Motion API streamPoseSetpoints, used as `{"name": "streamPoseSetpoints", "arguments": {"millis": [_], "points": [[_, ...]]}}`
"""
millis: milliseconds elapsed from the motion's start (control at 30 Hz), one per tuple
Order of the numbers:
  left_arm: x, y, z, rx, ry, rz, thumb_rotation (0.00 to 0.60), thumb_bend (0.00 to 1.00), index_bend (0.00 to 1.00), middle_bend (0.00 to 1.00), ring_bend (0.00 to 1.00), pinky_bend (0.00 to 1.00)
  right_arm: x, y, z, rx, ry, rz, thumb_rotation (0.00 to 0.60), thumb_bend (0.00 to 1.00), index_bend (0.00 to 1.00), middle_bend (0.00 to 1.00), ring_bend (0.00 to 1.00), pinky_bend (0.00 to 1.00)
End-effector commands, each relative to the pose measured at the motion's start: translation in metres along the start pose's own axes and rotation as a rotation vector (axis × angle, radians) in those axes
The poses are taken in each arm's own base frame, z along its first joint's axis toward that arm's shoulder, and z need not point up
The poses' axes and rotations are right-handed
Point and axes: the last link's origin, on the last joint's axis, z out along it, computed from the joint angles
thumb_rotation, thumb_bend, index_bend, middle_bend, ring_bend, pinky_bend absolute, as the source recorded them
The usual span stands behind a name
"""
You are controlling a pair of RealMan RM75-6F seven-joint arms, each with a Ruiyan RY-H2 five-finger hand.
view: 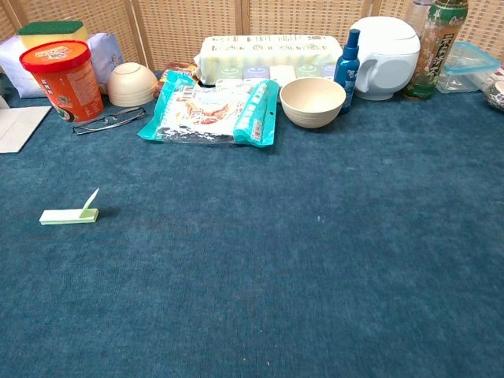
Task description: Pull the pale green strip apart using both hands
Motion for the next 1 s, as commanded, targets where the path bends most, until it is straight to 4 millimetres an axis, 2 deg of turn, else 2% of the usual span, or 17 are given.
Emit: {"name": "streamPoseSetpoints", "arguments": {"millis": [33,233,333,467,567,633,700,800,900,1000], "points": [[0.002,0.000,0.002,-0.008,0.005,-0.008,0.401,0.27,0.20,0.20,0.18,0.31,0.001,-0.001,-0.002,0.004,0.008,0.004,0.600,0.53,0.04,0.21,0.05,0.09],[0.006,0.005,0.011,-0.040,0.002,-0.020,0.402,0.27,0.20,0.20,0.18,0.31,0.006,0.000,-0.006,0.002,0.028,0.009,0.600,0.53,0.04,0.21,0.05,0.09],[0.005,0.007,0.017,-0.055,-0.023,-0.015,0.401,0.27,0.23,0.21,0.19,0.31,0.006,0.001,-0.007,-0.002,0.027,0.010,0.600,0.53,0.04,0.21,0.05,0.09],[0.001,0.014,0.037,-0.091,-0.088,0.018,0.402,0.27,0.25,0.28,0.24,0.31,0.007,0.002,-0.009,-0.006,0.023,0.009,0.600,0.53,0.04,0.21,0.05,0.09],[-0.003,0.021,0.057,-0.125,-0.124,0.042,0.413,0.27,0.26,0.30,0.31,0.36,0.007,0.002,-0.008,-0.007,0.019,0.006,0.600,0.53,0.04,0.21,0.05,0.09],[-0.005,0.025,0.066,-0.138,-0.137,0.054,0.428,0.27,0.29,0.37,0.39,0.45,0.006,0.002,-0.008,-0.010,0.015,0.005,0.600,0.53,0.04,0.21,0.05,0.09],[-0.007,0.030,0.077,-0.155,-0.154,0.060,0.447,0.27,0.30,0.53,0.55,0.58,0.006,0.002,-0.008,-0.012,0.012,0.006,0.600,0.53,0.03,0.21,0.05,0.09],[-0.011,0.038,0.089,-0.177,-0.174,0.060,0.460,0.27,0.31,0.74,0.77,0.73,0.005,0.003,-0.007,-0.014,0.009,0.006,0.600,0.53,0.03,0.21,0.05,0.09],[-0.018,0.052,0.104,-0.225,-0.192,0.075,0.497,0.27,0.32,0.89,0.91,0.88,0.004,0.003,-0.007,-0.017,0.007,0.005,0.600,0.53,0.03,0.21,0.05,0.09],[-0.027,0.063,0.115,-0.259,-0.225,0.097,0.571,0.27,0.34,0.95,0.97,0.96,0.004,0.005,-0.008,-0.027,0.008,0.006,0.600,0.53,0.03,0.21,0.05,0.09]]}}
